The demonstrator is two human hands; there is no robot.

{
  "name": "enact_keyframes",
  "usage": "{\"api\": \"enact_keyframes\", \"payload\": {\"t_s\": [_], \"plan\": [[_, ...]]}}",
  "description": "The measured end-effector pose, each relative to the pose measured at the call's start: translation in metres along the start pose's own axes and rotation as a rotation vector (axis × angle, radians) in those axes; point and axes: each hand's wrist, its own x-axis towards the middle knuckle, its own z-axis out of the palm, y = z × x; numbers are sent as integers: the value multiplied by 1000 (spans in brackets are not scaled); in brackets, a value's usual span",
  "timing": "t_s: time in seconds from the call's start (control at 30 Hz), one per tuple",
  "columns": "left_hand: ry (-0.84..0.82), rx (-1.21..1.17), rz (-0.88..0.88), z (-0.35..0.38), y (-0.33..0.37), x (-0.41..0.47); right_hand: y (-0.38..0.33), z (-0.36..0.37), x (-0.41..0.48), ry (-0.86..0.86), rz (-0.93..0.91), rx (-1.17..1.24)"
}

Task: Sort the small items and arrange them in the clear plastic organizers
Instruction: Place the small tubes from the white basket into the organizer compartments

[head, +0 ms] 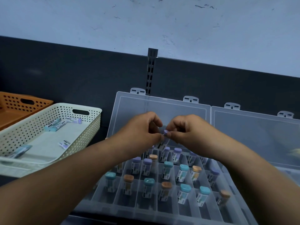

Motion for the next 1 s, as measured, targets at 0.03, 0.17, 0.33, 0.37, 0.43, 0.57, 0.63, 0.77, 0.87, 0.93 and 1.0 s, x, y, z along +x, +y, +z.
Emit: {"api": "enact_keyframes", "payload": {"t_s": [0.03, 0.17, 0.33, 0.37, 0.43, 0.57, 0.63, 0.77, 0.87, 0.93, 1.0], "plan": [[-8, 92, 5, -3, -3, -1, 1, 1, 1, 8, 6, -52], [-63, 479, 58, -14, -15, -7, 8, 9, 3, -32, 45, -172], [-210, 682, 17, -17, -23, -15, 14, 23, 6, -137, 100, -222], [-219, 692, 16, -16, -23, -16, 15, 25, 7, -151, 109, -230], [-227, 703, 17, -16, -24, -17, 15, 29, 9, -182, 123, -250], [-217, 700, 24, -17, -25, -18, 14, 35, 12, -246, 163, -261], [-218, 687, 17, -18, -25, -18, 14, 36, 13, -264, 173, -253], [-217, 675, 20, -19, -27, -19, 12, 37, 15, -292, 176, -248], [-213, 666, 20, -20, -29, -18, 11, 36, 15, -310, 177, -257], [-213, 659, 19, -20, -31, -18, 11, 36, 15, -312, 179, -269], [-214, 661, 23, -22, -33, -18, 11, 36, 15, -306, 181, -290]]}}
